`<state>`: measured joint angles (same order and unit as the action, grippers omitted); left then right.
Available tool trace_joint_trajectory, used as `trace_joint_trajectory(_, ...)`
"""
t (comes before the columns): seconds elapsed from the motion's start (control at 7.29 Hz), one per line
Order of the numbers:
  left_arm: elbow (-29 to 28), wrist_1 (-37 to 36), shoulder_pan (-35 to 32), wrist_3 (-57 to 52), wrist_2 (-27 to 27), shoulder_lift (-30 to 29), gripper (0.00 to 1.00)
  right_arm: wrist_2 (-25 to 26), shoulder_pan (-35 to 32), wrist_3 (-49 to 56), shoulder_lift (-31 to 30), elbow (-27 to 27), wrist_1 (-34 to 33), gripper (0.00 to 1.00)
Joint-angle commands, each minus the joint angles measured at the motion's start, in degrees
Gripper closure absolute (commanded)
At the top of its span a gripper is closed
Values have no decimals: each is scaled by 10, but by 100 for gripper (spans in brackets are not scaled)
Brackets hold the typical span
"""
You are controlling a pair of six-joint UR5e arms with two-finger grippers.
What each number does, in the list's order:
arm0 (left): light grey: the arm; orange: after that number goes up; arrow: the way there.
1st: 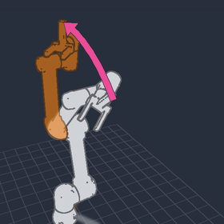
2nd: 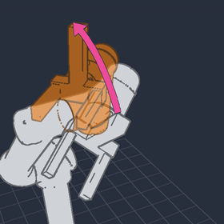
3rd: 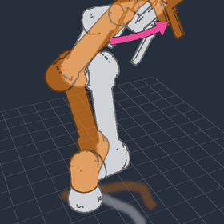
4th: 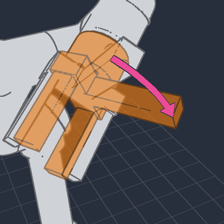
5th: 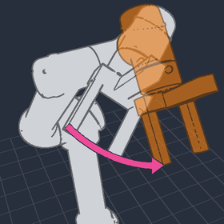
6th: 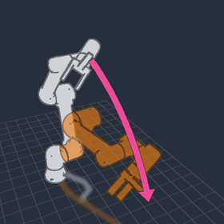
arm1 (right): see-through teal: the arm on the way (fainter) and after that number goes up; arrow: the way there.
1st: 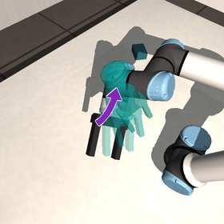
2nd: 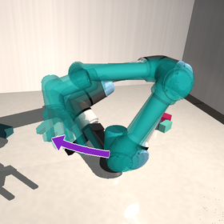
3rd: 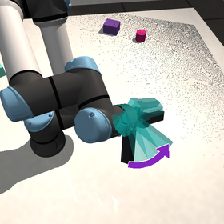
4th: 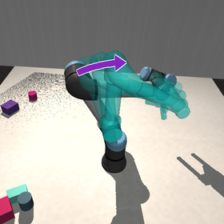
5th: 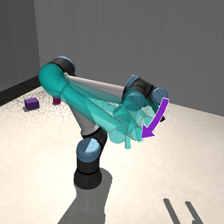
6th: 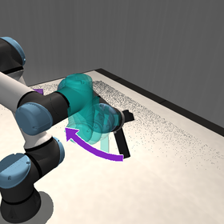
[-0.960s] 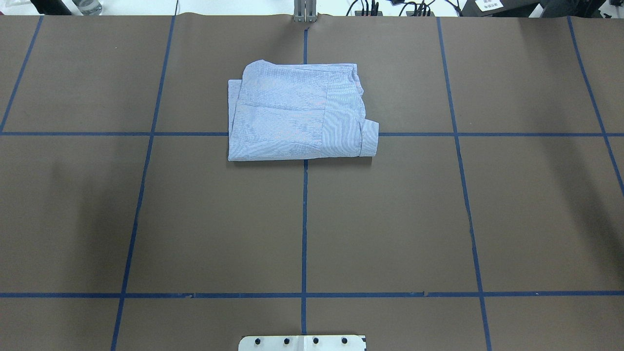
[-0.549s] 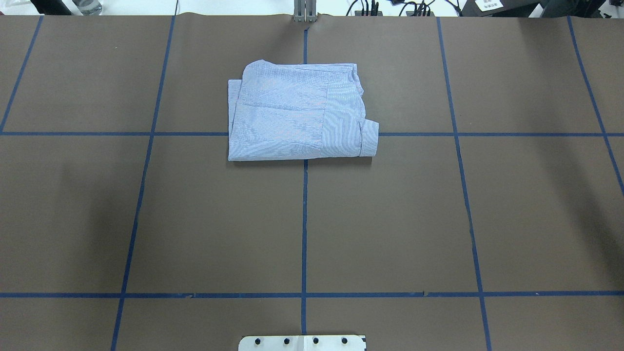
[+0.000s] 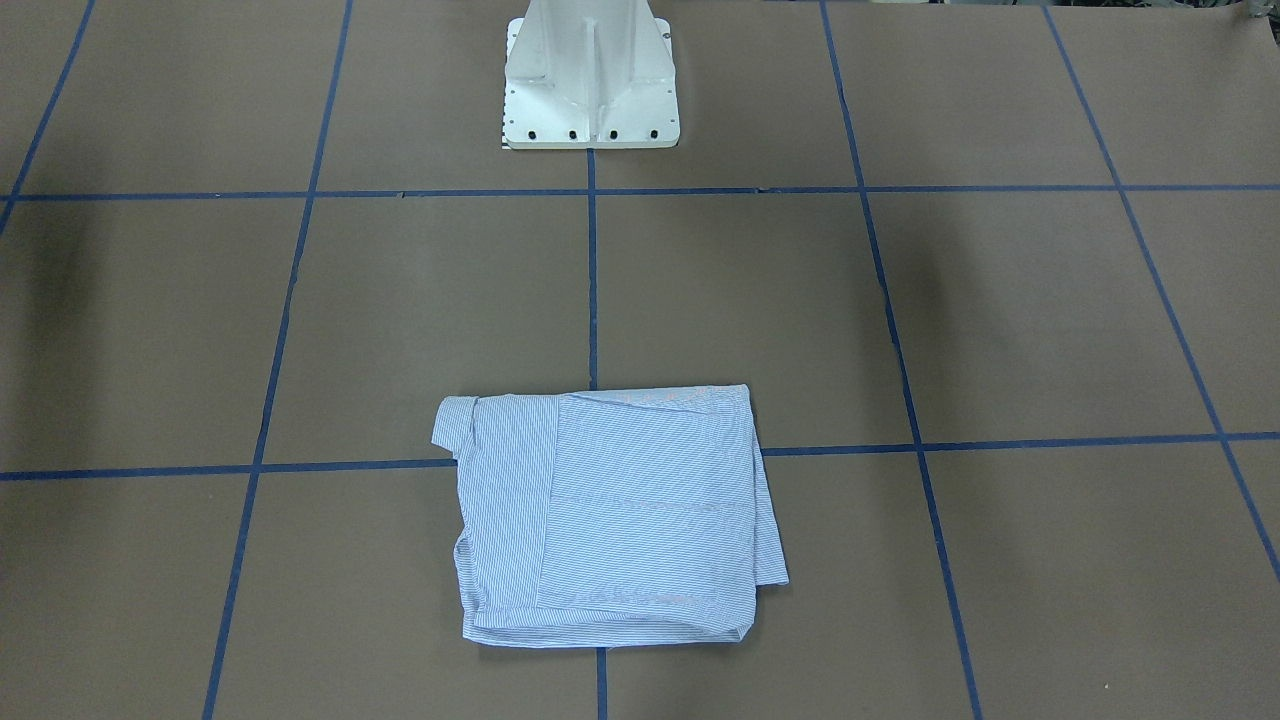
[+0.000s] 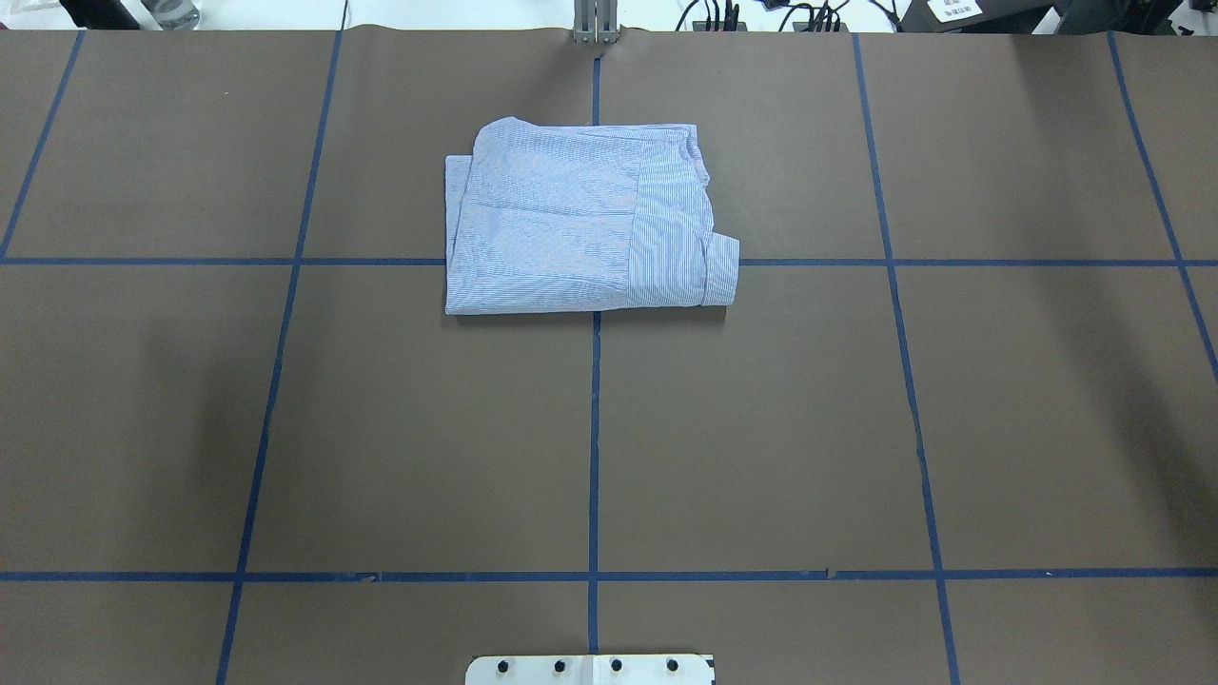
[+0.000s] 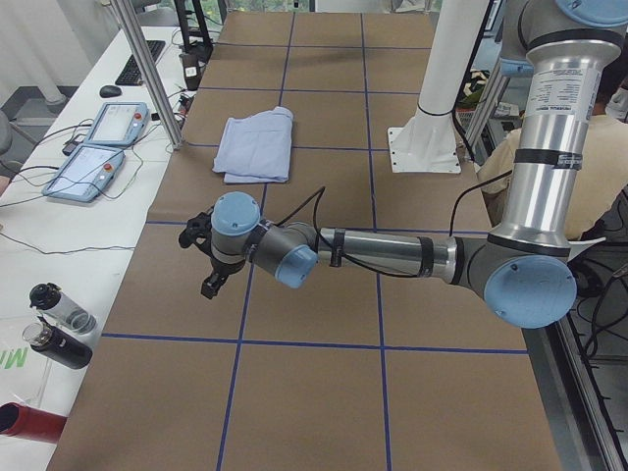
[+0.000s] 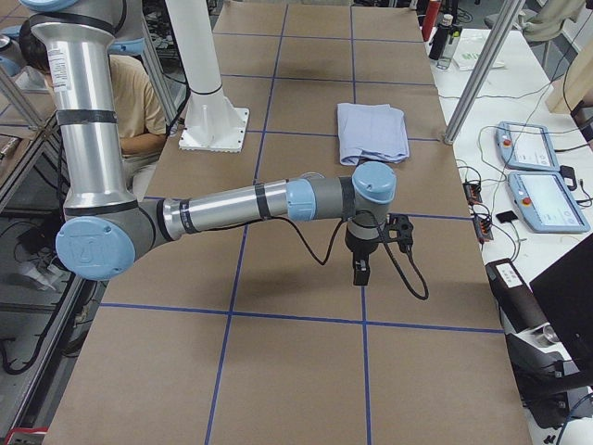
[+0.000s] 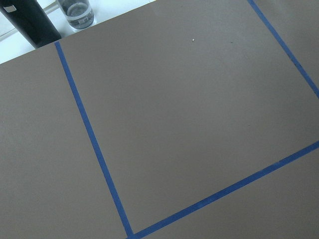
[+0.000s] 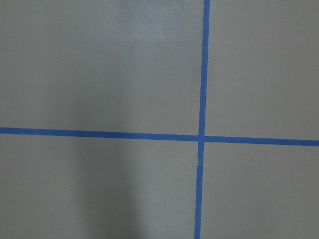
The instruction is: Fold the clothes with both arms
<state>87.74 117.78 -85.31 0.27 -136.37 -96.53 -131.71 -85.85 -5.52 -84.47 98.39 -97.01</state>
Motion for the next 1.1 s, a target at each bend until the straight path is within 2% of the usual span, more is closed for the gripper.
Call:
trace_joint_trajectory(0.0,1,0,0,0,-1,-1,0,-19,10,1,1,12,0,0)
trace_joint_trajectory(0.96,14,0,0,1,-1,1,0,-25,11,1,-6,20,0,0)
